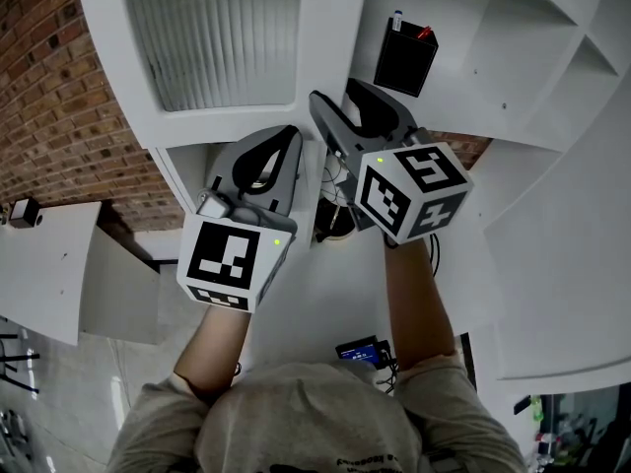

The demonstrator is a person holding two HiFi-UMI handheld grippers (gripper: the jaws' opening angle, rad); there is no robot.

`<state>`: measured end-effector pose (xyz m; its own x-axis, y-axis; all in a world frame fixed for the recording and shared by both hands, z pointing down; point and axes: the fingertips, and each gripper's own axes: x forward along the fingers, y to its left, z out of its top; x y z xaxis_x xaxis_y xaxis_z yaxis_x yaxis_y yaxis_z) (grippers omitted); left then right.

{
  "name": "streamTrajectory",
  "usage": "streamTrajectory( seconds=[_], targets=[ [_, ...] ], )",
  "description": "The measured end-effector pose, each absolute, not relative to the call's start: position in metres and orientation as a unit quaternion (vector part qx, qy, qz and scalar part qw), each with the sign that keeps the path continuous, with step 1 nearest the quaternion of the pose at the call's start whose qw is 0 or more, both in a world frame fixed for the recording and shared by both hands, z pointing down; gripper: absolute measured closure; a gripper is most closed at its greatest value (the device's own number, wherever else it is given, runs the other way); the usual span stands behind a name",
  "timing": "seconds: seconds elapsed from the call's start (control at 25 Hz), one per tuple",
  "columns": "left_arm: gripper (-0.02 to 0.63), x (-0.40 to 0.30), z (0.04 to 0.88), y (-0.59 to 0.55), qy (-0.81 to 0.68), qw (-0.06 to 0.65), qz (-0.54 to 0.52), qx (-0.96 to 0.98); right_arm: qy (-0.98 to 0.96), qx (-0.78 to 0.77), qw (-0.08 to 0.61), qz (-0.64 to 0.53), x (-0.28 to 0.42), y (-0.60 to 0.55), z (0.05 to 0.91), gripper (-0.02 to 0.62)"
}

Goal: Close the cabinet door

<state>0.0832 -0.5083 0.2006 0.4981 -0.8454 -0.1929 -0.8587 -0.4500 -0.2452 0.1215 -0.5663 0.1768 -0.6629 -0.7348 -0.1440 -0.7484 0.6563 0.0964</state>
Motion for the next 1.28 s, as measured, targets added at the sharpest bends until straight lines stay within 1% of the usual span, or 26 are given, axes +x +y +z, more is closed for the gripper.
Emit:
streamTrajectory(
  seconds=[0.72,1.12,1.28],
  targets=[
    [0.598,0.078,0.203,-0.514,0.505,0.154,0.021,-0.849,0.896,-0.435,0.053,0.069,0.121,-0.584,0.179,0.397],
    [0.598,0.079,0.202,-0.51,0.509,0.15,0.019,-0.847,0.878,-0.467,0.044,0.096,0.124,-0.575,0.176,0.397],
    [0.598,0.079,0.2,-0.507,0.51,0.15,0.02,-0.847,0.872,-0.473,0.052,0.114,0.124,-0.558,0.17,0.397]
  ],
)
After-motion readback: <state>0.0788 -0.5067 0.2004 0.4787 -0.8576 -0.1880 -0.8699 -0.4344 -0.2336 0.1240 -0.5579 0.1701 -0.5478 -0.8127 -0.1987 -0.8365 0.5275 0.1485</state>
